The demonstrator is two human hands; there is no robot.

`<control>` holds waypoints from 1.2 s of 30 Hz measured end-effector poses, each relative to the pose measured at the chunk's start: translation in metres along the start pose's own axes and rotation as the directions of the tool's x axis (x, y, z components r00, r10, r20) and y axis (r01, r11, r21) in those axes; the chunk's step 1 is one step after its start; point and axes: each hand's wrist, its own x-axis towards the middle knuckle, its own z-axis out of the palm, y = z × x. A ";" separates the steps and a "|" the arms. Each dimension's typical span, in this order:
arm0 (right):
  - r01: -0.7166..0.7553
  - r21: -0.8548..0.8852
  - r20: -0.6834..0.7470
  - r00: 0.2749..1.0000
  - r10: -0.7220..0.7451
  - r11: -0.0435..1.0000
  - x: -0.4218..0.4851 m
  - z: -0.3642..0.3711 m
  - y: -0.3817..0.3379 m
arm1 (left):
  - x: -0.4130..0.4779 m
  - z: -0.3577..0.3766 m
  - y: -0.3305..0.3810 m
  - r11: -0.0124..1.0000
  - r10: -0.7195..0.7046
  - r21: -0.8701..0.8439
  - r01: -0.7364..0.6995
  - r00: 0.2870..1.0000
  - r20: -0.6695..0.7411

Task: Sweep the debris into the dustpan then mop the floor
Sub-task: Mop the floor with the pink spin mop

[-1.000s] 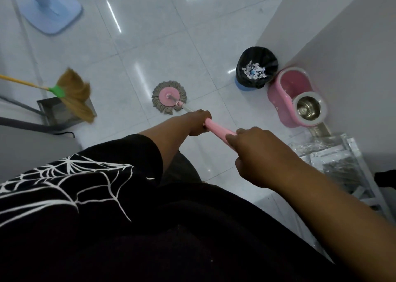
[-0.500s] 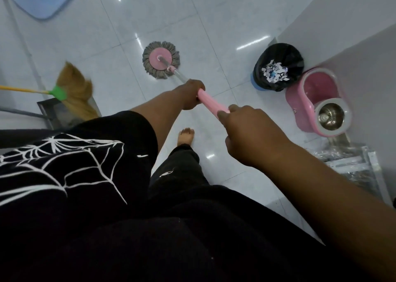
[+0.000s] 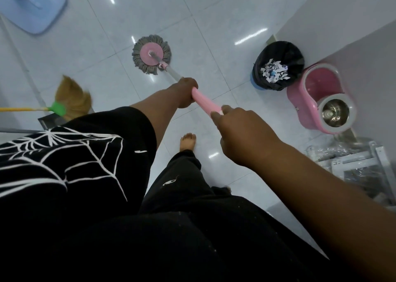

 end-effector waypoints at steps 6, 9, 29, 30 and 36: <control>-0.037 -0.042 0.051 0.998 0.039 0.998 -0.084 0.008 0.026 | -0.042 0.052 0.070 0.999 0.037 0.025 -0.037 0.999 0.005; -0.059 -0.041 0.080 0.995 0.063 0.997 -0.145 0.020 0.040 | -0.069 0.092 0.112 0.997 0.066 0.030 -0.066 0.998 0.012; -0.110 -0.017 0.045 0.993 0.111 0.994 -0.289 0.069 0.082 | -0.114 0.201 0.202 0.977 0.198 0.060 -0.203 0.977 0.072; -0.111 -0.017 0.044 0.993 0.111 0.994 -0.282 0.067 0.082 | -0.108 0.197 0.197 0.979 0.194 0.053 -0.198 0.979 0.069; -0.116 0.014 0.019 0.993 0.116 0.993 -0.208 0.049 0.088 | -0.054 0.155 0.164 0.989 0.146 -0.023 -0.145 0.989 0.017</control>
